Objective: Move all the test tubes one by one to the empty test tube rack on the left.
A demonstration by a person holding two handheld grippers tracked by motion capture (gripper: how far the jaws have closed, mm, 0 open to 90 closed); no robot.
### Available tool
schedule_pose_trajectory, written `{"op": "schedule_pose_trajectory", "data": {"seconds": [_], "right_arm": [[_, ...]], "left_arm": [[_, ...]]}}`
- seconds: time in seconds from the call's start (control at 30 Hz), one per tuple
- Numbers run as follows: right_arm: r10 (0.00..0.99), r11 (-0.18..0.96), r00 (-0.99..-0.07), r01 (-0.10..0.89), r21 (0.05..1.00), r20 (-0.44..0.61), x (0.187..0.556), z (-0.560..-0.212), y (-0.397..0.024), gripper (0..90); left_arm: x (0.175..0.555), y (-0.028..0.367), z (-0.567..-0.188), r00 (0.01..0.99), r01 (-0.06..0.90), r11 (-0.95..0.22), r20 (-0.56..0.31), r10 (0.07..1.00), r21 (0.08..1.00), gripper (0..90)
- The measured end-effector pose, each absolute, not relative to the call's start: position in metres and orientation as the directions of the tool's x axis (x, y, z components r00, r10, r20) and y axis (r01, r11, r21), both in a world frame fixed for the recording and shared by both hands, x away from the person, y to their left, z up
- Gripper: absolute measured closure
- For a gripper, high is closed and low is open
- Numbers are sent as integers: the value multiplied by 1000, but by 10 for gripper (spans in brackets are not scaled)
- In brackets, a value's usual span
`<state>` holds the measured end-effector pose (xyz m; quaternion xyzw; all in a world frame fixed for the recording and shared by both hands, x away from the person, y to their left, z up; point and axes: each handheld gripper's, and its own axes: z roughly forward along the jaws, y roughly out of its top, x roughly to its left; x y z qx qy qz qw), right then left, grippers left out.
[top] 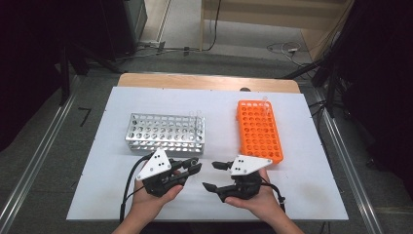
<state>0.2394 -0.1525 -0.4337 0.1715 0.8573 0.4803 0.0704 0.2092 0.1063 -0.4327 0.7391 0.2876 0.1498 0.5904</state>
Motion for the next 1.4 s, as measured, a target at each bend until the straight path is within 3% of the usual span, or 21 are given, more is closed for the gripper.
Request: {"op": "schedule_pose_trajectory", "data": {"seconds": [0.2, 0.4, 1.4], "right_arm": [[410, 448, -910, 261, 855, 63, 248, -433, -177, 76], [450, 418, -891, 276, 866, 66, 252, -431, -201, 15], [639, 330, -765, 361, 872, 75, 248, -437, -309, 0]], "left_arm": [[212, 112, -432, 780, 251, -137, -116, 615, 958, 758], [216, 118, -431, 773, 259, -122, -130, 621, 958, 758], [261, 135, -408, 713, 260, -115, -110, 692, 959, 758]]}}
